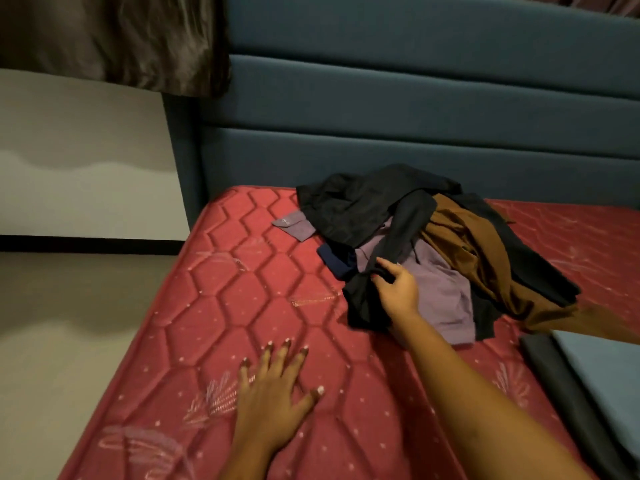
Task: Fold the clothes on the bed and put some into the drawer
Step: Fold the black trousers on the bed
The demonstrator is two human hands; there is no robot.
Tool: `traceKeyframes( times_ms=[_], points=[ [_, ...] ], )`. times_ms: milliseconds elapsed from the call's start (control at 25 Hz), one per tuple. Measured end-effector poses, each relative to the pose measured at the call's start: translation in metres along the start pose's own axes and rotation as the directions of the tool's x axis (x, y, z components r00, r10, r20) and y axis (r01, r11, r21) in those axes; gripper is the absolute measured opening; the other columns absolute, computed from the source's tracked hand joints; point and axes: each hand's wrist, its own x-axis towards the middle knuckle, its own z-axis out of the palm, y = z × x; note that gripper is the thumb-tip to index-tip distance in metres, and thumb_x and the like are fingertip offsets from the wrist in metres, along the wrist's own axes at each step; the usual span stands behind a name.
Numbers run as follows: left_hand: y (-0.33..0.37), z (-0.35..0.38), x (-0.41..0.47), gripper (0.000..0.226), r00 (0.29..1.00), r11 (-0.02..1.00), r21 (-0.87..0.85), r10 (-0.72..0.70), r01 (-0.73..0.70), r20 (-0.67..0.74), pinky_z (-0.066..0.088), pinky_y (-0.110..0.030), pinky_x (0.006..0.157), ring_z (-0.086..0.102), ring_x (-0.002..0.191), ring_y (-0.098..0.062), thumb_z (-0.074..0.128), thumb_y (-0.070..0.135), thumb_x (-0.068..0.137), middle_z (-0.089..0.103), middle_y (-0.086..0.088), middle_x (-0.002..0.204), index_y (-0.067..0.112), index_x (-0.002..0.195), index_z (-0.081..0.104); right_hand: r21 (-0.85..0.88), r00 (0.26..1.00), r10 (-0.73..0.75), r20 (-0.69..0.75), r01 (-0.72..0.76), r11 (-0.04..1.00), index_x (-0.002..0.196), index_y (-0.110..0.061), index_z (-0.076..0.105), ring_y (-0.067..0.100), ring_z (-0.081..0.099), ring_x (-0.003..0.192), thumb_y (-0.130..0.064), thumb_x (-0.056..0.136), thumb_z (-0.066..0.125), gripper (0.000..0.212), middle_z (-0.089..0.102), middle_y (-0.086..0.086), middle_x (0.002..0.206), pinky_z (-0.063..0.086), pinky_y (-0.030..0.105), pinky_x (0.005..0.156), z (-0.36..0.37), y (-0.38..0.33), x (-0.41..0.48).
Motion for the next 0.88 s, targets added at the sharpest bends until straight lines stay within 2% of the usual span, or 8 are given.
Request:
traceKeyframes(
  times_ms=[160,240,320,480,600,680,800,880],
  points=[
    [0.001,-0.021,0.008,0.100,0.986,0.954,-0.290,-0.031,0.079,0.167,-0.006,-0.045,0.117,0.010,0.147,-0.010,-0.026,0.082,0.064,0.025,0.019,0.155,0.051,0.144,0.025,0.181,0.999,-0.023,0.036,0.016,0.983,0.069,-0.021,0.073,0.000,0.061,0.065,0.012,0.072,0.043,0.045,0.071,-0.002,0.073,0.048,0.019,0.065,0.004,-0.052,-0.036],
    [0.001,-0.051,0.002,0.075,0.941,0.536,-0.785,-0.055,0.310,0.334,0.011,-0.041,0.119,0.039,0.135,-0.010,0.003,0.074,0.087,0.051,0.004,0.141,0.036,0.137,0.044,0.196,0.977,-0.099,0.186,0.062,0.979,0.047,-0.025,0.061,-0.002,0.053,0.051,0.005,0.065,0.041,0.040,0.060,-0.012,0.053,0.040,0.017,0.058,-0.004,-0.075,-0.075],
    [0.004,-0.074,-0.008,0.070,0.921,0.198,-0.901,-0.045,0.387,0.386,0.040,-0.030,0.104,0.056,0.116,-0.015,0.015,0.062,0.094,0.060,-0.008,0.127,0.019,0.137,0.048,0.092,0.911,-0.191,0.364,0.169,0.981,0.037,-0.025,0.053,0.000,0.052,0.048,-0.007,0.052,0.036,0.029,0.053,-0.011,0.042,0.040,0.019,0.058,-0.019,-0.093,-0.115],
    [0.031,-0.115,-0.047,0.054,0.891,0.195,-0.870,-0.071,0.453,0.448,0.047,-0.022,0.082,0.060,0.091,-0.007,0.026,0.058,0.096,0.066,-0.001,0.107,0.025,0.129,0.052,-0.135,0.686,-0.269,0.676,0.474,0.870,0.040,-0.027,0.051,0.012,0.056,0.057,-0.013,0.050,0.035,0.023,0.055,-0.005,0.051,0.047,0.028,0.062,-0.048,-0.123,-0.183],
    [0.050,-0.132,-0.072,0.044,0.885,0.290,-0.840,-0.068,0.459,0.461,0.047,-0.017,0.061,0.059,0.081,-0.008,0.033,0.048,0.100,0.066,0.002,0.093,0.019,0.120,0.059,-0.114,0.625,-0.176,0.761,0.395,0.912,0.054,-0.034,0.063,0.014,0.063,0.076,-0.009,0.063,0.040,0.035,0.068,-0.006,0.074,0.051,0.030,0.076,-0.051,-0.113,-0.201],
    [0.053,-0.136,-0.087,0.050,0.867,0.255,-0.830,-0.095,0.497,0.490,0.045,-0.021,0.065,0.058,0.096,-0.015,0.032,0.048,0.101,0.062,-0.003,0.116,0.016,0.133,0.052,-0.112,0.666,-0.071,0.742,0.228,0.967,0.090,-0.029,0.072,0.020,0.064,0.091,-0.007,0.078,0.045,0.037,0.070,0.003,0.100,0.053,0.034,0.082,-0.052,-0.097,-0.204],
    [0.040,-0.133,-0.101,0.054,0.836,0.199,-0.814,-0.182,0.546,0.517,0.039,-0.029,0.085,0.045,0.124,-0.025,0.031,0.054,0.100,0.040,-0.001,0.147,0.026,0.146,0.033,-0.045,0.779,0.185,0.600,-0.198,0.979,0.132,-0.028,0.042,0.022,0.056,0.076,-0.017,0.096,0.049,0.038,0.057,0.012,0.108,0.047,0.027,0.059,-0.050,-0.083,-0.194],
    [0.025,-0.128,-0.100,0.057,0.809,0.185,-0.791,-0.220,0.583,0.544,0.036,-0.033,0.089,0.042,0.129,-0.027,0.033,0.060,0.097,0.037,0.001,0.151,0.031,0.145,0.033,0.015,0.829,0.229,0.510,-0.275,0.961,0.145,-0.026,0.026,0.027,0.057,0.093,-0.023,0.095,0.055,0.058,0.053,0.014,0.121,0.050,0.033,0.074,-0.038,-0.076,-0.173]
  ],
)
